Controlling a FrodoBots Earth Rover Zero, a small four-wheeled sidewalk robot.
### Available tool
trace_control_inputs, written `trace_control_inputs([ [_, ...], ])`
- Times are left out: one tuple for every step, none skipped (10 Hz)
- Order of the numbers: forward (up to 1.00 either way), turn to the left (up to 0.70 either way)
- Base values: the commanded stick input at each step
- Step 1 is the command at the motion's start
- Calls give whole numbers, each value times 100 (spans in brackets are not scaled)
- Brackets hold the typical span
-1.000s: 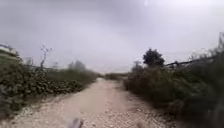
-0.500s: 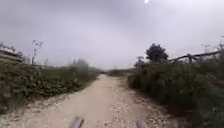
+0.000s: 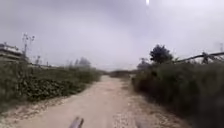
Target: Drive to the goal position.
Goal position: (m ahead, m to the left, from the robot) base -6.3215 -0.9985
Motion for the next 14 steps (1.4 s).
trace_control_inputs([
  [85,0],
  [85,0],
  [85,0],
  [85,0],
  [85,0],
  [85,0],
  [85,0],
  [85,0],
  [85,0],
  [85,0],
  [85,0],
  [85,-12],
  [85,-34],
  [85,-12],
])
